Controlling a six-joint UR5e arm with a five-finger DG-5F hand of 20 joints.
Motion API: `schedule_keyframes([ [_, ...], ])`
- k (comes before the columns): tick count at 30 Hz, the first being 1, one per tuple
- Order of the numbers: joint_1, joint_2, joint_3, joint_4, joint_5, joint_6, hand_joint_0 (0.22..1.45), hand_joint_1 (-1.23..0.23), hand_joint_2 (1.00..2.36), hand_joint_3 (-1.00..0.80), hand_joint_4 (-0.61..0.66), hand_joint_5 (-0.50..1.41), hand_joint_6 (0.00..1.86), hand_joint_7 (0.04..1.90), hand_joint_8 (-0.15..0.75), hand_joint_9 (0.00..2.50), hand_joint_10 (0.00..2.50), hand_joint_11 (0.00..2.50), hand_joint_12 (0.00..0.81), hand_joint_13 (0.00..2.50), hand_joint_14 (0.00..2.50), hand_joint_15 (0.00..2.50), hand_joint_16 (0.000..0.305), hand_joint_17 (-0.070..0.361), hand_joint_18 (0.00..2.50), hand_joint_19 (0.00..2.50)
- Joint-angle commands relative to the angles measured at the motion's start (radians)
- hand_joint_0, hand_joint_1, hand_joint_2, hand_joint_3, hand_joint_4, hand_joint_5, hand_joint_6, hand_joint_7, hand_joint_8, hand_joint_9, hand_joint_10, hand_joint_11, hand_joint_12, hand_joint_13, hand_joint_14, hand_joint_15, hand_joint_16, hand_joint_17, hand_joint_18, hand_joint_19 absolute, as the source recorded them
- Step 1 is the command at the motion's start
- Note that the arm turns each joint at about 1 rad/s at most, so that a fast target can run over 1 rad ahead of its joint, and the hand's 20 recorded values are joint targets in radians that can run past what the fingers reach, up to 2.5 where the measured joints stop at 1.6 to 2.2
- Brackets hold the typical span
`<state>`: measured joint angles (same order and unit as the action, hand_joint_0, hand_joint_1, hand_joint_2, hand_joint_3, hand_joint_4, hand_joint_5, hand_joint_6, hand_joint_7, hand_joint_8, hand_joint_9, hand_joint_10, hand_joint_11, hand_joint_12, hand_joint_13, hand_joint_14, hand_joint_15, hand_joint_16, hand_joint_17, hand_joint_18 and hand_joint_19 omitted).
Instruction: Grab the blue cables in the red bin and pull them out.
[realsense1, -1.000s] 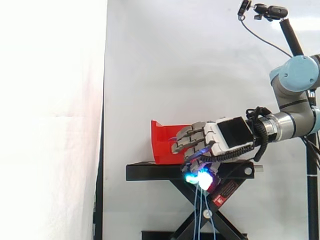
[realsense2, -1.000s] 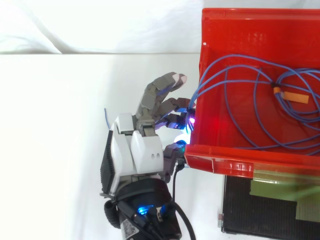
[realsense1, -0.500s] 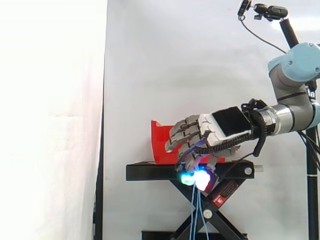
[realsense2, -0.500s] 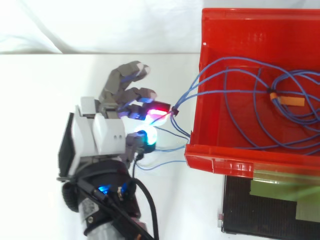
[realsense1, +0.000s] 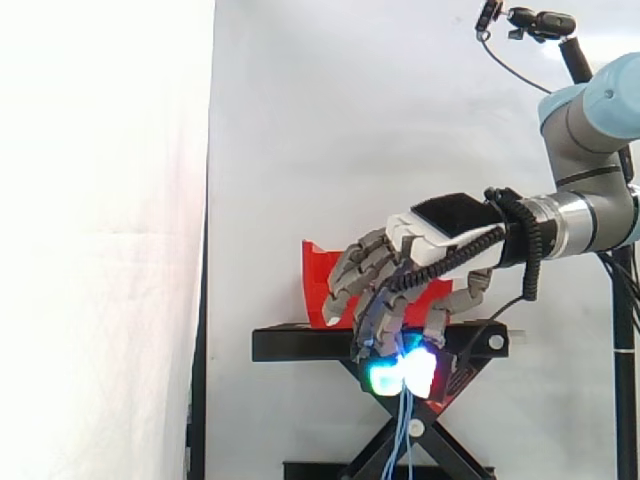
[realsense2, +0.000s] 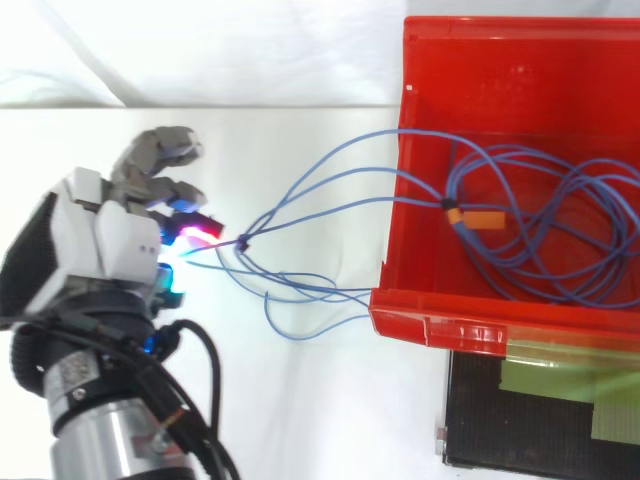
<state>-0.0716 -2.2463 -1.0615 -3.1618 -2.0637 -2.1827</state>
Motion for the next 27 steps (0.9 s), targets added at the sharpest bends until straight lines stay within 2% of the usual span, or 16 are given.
schedule_keyframes([
  [1, 0.041, 0.011, 0.0, -0.001, 0.045, 0.252, 0.96, -0.76, 1.0, -1.0, 0.2, 0.96, 0.79, 0.55, 0.262, 1.16, 0.02, 0.72, 0.313, 0.75, 0.02, 0.47, 0.039, 0.087, 0.53, 0.63],
  [3, 0.07, 0.017, 0.0, -0.001, 0.1, 0.34, 0.96, -0.76, 1.0, -1.0, 0.2, 0.96, 0.79, 0.55, 0.262, 1.16, 0.03, 0.74, 0.313, 0.76, 0.02, 0.47, 0.039, 0.087, 0.53, 0.63],
  [4, 0.076, 0.019, 0.0, 0.0, 0.131, 0.383, 0.96, -0.76, 1.0, -1.0, 0.2, 0.96, 0.79, 0.55, 0.266, 1.16, 0.03, 0.73, 0.314, 0.75, 0.02, 0.47, 0.039, 0.087, 0.53, 0.63],
  [5, 0.076, 0.019, 0.0, 0.0, 0.131, 0.383, 0.96, -0.76, 1.0, -1.0, 0.2, 0.96, 0.79, 0.54, 0.265, 1.16, 0.03, 0.73, 0.315, 0.75, 0.02, 0.47, 0.039, 0.087, 0.53, 0.63],
  [7, 0.095, 0.019, 0.0, 0.006, 0.191, 0.472, 0.96, -0.76, 1.0, -1.0, 0.2, 0.96, 0.78, 0.54, 0.266, 1.16, 0.03, 0.73, 0.313, 0.75, 0.02, 0.47, 0.039, 0.087, 0.53, 0.63],
  [8, 0.104, 0.019, 0.0, 0.009, 0.203, 0.496, 0.96, -0.76, 1.0, -1.0, 0.2, 0.96, 0.78, 0.55, 0.264, 1.16, 0.02, 0.73, 0.313, 0.75, 0.02, 0.47, 0.039, 0.087, 0.53, 0.63],
  [9, 0.118, 0.02, 0.0, 0.008, 0.218, 0.521, 0.96, -0.76, 1.0, -1.0, 0.2, 0.96, 0.78, 0.54, 0.264, 1.16, 0.03, 0.73, 0.314, 0.75, 0.02, 0.48, 0.039, 0.087, 0.53, 0.63],
  [10, 0.15, 0.031, 0.0, 0.008, 0.257, 0.599, 0.96, -0.76, 1.0, -1.0, 0.2, 0.96, 0.78, 0.55, 0.264, 1.16, 0.02, 0.73, 0.314, 0.75, 0.02, 0.48, 0.039, 0.087, 0.53, 0.63],
  [11, 0.156, 0.031, 0.0, 0.008, 0.27, 0.628, 0.96, -0.76, 1.0, -1.0, 0.2, 0.96, 0.78, 0.55, 0.262, 1.16, 0.03, 0.73, 0.313, 0.75, 0.02, 0.47, 0.039, 0.087, 0.53, 0.63],
  [12, 0.174, 0.033, 0.0, 0.008, 0.312, 0.692, 0.96, -0.76, 1.0, -1.0, 0.2, 0.96, 0.78, 0.54, 0.262, 1.16, 0.03, 0.73, 0.314, 0.75, 0.02, 0.47, 0.039, 0.087, 0.53, 0.63],
  [16, 0.203, 0.036, 0.0, 0.008, 0.401, 0.84, 0.96, -0.76, 1.0, -1.0, 0.2, 0.96, 0.78, 0.54, 0.262, 1.16, 0.03, 0.72, 0.314, 0.75, 0.02, 0.47, 0.039, 0.087, 0.53, 0.63],
  [19, 0.214, 0.036, 0.0, 0.008, 0.428, 0.935, 0.96, -0.76, 1.0, -1.0, 0.2, 0.96, 0.78, 0.54, 0.261, 1.16, 0.02, 0.73, 0.314, 0.75, 0.02, 0.47, 0.039, 0.087, 0.53, 0.63],
  [20, 0.223, 0.037, 0.0, 0.006, 0.433, 0.996, 0.96, -0.76, 1.0, -1.0, 0.2, 0.96, 0.77, 0.55, 0.264, 1.16, 0.03, 0.73, 0.313, 0.75, 0.02, 0.47, 0.039, 0.087, 0.53, 0.63],
  [22, 0.23, 0.037, 0.0, 0.005, 0.436, 1.079, 0.96, -0.76, 1.0, -1.0, 0.2, 0.96, 0.77, 0.55, 0.263, 1.16, 0.02, 0.73, 0.313, 0.75, 0.02, 0.47, 0.039, 0.087, 0.53, 0.63],
  [24, 0.233, 0.037, 0.0, 0.003, 0.439, 1.131, 0.96, -0.76, 1.0, -1.0, 0.2, 0.96, 0.77, 0.56, 0.266, 1.16, 0.02, 0.73, 0.314, 0.75, 0.02, 0.47, 0.039, 0.087, 0.53, 0.63],
  [27, 0.236, 0.037, 0.0, -0.001, 0.451, 1.254, 0.96, -0.76, 1.0, -1.0, 0.2, 0.96, 0.77, 0.55, 0.265, 1.16, 0.03, 0.72, 0.313, 0.75, 0.02, 0.47, 0.039, 0.087, 0.53, 0.63],
])
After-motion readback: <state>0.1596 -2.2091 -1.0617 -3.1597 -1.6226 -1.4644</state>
